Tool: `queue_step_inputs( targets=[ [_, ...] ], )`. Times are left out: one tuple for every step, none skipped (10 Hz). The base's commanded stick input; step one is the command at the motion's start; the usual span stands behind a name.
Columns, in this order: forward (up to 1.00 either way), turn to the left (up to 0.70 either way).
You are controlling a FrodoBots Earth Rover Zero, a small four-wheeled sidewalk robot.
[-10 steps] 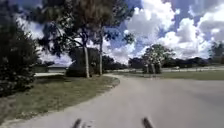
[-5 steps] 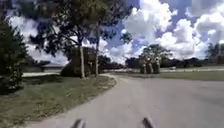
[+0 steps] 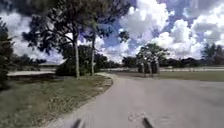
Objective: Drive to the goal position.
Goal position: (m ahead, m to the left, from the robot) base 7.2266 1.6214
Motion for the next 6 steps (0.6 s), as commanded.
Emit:
queue_step_inputs(
  targets=[
    [0.7, 0.0],
    [0.7, 0.0],
    [0.7, 0.0],
    [0.7, 0.0],
    [0.7, 0.0],
    [0.7, 0.0]
  ],
)
